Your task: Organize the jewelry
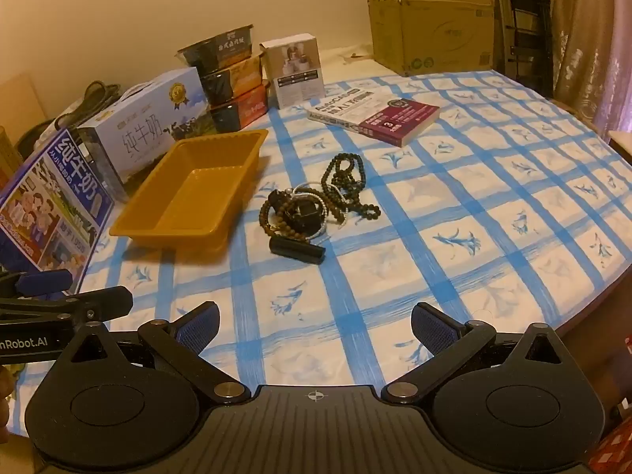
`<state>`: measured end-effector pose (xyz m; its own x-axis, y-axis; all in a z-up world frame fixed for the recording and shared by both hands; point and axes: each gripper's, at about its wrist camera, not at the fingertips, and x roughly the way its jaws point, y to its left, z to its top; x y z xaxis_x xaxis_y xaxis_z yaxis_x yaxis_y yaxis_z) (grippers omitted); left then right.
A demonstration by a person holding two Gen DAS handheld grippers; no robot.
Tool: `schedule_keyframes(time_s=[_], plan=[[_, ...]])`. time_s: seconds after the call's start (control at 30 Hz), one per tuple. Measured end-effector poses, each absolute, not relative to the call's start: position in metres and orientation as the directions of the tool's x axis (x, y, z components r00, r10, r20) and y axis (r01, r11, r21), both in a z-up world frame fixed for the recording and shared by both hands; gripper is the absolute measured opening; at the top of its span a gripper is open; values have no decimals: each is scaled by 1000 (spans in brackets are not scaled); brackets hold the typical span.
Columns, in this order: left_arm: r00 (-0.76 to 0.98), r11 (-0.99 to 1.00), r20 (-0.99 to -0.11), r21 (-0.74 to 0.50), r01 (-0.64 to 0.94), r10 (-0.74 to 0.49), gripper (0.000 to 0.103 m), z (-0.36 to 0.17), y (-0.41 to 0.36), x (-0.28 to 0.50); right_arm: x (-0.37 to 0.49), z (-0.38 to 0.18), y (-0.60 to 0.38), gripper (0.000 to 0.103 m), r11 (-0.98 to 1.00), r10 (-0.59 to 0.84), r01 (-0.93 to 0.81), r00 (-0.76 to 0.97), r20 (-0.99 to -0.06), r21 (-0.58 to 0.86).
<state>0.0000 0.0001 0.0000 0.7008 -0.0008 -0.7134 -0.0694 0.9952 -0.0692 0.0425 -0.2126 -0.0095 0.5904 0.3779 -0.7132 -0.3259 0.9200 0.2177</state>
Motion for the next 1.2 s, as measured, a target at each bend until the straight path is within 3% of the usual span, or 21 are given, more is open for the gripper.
schedule_keyframes(time_s=[1.2], plan=[[705, 995, -709, -73, -67, -4, 93, 0, 0, 0, 41, -6, -211, 103, 920, 377, -327, 595, -710, 214]])
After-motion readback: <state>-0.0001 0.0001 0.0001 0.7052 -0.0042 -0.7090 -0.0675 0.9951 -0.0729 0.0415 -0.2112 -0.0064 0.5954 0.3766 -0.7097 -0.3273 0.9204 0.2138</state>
